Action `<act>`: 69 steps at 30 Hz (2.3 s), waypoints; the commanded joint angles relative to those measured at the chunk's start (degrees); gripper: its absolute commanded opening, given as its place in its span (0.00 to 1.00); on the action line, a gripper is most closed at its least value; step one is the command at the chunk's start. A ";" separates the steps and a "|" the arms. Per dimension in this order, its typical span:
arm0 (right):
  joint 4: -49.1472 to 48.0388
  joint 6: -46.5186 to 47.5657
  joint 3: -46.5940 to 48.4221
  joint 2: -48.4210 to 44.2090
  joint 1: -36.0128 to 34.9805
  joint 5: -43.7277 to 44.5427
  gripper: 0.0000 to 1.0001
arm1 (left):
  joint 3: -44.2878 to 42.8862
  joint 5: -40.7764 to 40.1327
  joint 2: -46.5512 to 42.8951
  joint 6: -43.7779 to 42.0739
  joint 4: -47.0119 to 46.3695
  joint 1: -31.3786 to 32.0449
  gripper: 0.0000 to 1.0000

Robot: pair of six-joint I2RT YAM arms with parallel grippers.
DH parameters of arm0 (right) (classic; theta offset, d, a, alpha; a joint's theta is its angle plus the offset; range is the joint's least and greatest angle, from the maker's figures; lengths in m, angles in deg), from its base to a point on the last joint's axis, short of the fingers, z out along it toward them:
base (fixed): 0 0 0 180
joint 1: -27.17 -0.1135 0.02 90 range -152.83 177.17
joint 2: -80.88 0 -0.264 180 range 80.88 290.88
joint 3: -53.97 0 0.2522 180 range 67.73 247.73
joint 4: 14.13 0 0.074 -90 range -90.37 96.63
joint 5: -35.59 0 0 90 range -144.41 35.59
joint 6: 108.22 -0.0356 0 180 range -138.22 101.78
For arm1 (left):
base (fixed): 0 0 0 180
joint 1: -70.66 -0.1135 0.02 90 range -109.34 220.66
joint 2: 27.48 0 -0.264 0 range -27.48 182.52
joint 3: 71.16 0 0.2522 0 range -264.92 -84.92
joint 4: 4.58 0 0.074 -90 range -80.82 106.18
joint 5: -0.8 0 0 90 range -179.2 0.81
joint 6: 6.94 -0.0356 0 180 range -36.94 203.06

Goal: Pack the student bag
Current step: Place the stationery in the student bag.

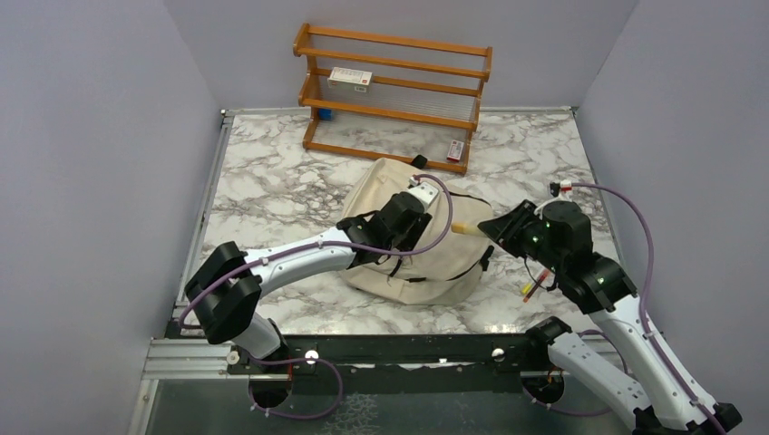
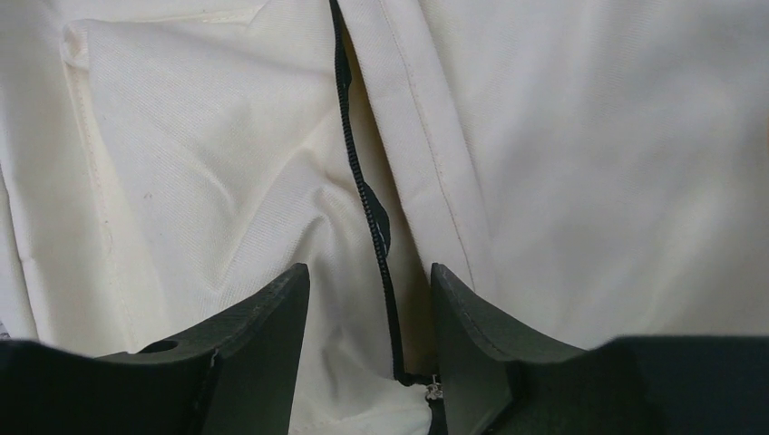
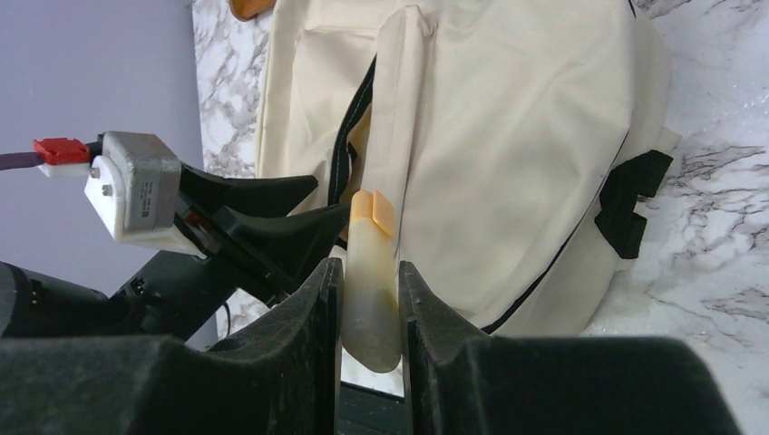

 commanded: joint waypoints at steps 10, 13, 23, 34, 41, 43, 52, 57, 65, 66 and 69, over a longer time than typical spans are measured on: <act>-6.93 -11.57 -4.30 2.68 0.17 -4.51 0.01 | -3.06 -5.50 2.51 -1.90 2.49 0.09 0.04; -8.96 -15.21 -5.65 3.94 0.22 -5.17 0.00 | -3.24 -5.36 1.57 -1.38 2.49 0.08 0.00; -20.47 -19.21 -7.06 14.13 0.14 -10.51 0.00 | -5.49 -0.12 -0.62 0.85 2.08 0.09 0.00; -27.04 -22.06 -6.70 22.12 0.12 -11.80 0.00 | -6.93 1.42 -3.68 3.84 1.70 0.09 0.00; -38.13 -24.88 -8.69 26.60 0.13 -15.63 0.01 | -7.38 2.89 -4.55 4.77 1.50 0.09 0.00; -39.64 -25.11 -8.24 28.97 0.13 -16.48 0.01 | -7.47 3.06 -4.75 5.49 1.45 0.09 0.00; -53.08 -25.12 -9.26 40.54 -0.62 -21.10 0.01 | -7.98 3.59 -4.70 9.64 1.17 0.09 0.00; -58.54 -25.90 -9.20 45.03 -2.41 -21.48 0.01 | -8.00 3.85 -4.69 10.32 0.79 0.09 0.00; -62.10 -23.94 -4.69 53.28 -4.93 -22.74 0.04 | -7.20 3.41 -5.03 10.50 0.48 0.09 0.00; -61.28 -23.18 -4.03 54.06 -4.96 -22.82 0.12 | -6.93 3.00 -5.12 10.52 0.54 0.09 0.00; -57.72 -20.22 -3.37 54.90 -4.96 -20.96 0.26 | -5.72 0.09 -5.70 11.51 0.88 0.09 0.00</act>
